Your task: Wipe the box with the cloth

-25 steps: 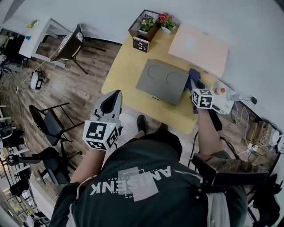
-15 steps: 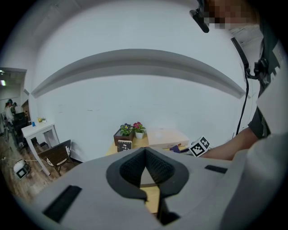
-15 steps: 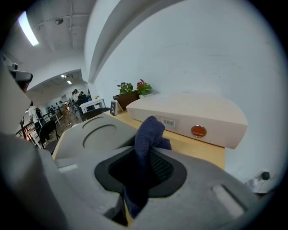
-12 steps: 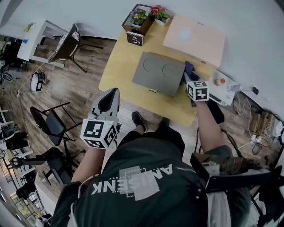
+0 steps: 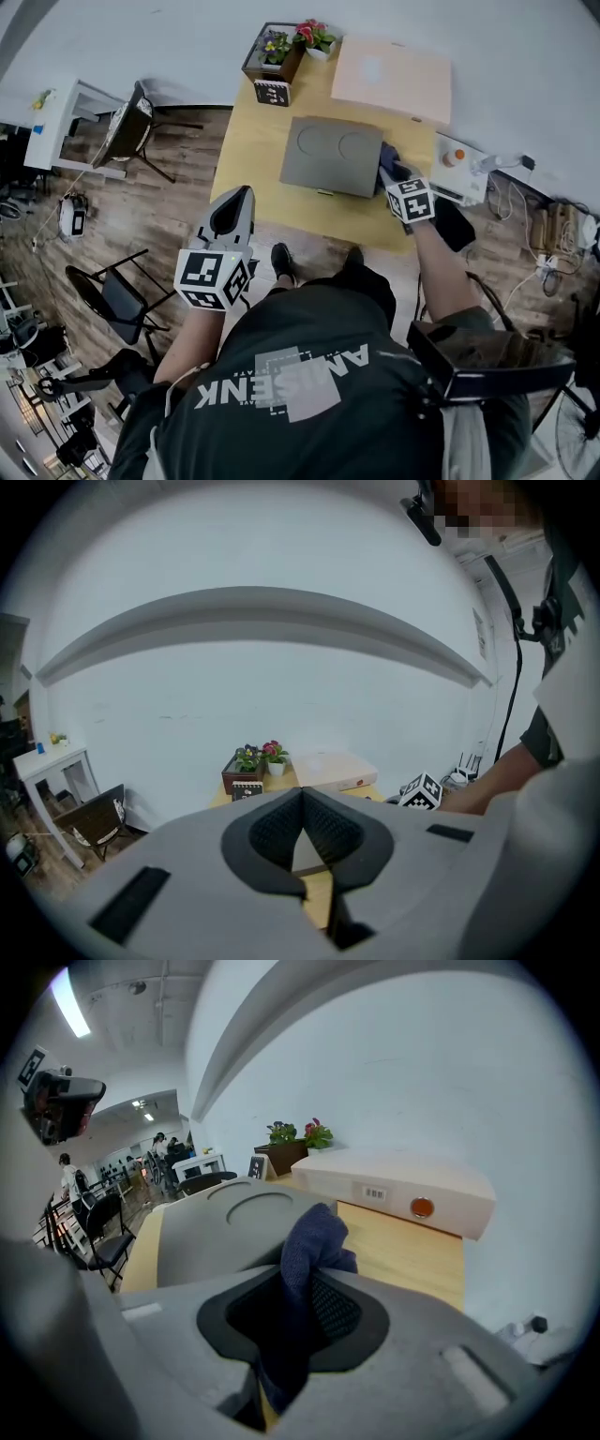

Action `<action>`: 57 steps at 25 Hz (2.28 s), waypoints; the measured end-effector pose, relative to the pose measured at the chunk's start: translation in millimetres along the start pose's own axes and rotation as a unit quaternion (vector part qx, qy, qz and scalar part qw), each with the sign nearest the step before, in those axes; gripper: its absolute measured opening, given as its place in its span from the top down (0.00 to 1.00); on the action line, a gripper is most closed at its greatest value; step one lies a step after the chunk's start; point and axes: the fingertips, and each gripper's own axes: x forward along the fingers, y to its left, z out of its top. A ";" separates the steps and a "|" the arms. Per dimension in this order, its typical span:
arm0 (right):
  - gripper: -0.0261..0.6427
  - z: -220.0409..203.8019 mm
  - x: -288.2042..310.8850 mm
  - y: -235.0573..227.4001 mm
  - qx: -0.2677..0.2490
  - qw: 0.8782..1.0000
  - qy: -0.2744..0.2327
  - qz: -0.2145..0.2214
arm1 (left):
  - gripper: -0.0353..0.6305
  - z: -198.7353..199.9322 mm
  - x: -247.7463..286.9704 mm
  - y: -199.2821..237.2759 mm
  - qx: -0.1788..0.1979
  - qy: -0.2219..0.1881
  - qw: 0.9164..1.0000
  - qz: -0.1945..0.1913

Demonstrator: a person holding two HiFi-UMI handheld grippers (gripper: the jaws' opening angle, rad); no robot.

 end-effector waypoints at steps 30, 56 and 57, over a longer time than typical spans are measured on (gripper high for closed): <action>0.85 -55.8 -47.0 83.0 0.059 0.995 0.057 -0.062 | 0.95 0.3 -8.7 47.5 0.034 0.001 0.988 -0.150; 0.85 -67.7 -45.3 103.1 0.262 0.951 0.061 -0.154 | 0.95 0.7 -2.6 99.6 0.023 -0.010 0.982 -0.185; 0.85 -66.4 -42.4 102.3 0.264 0.950 0.063 -0.152 | 0.95 3.4 -3.3 102.0 0.023 -0.012 0.983 -0.180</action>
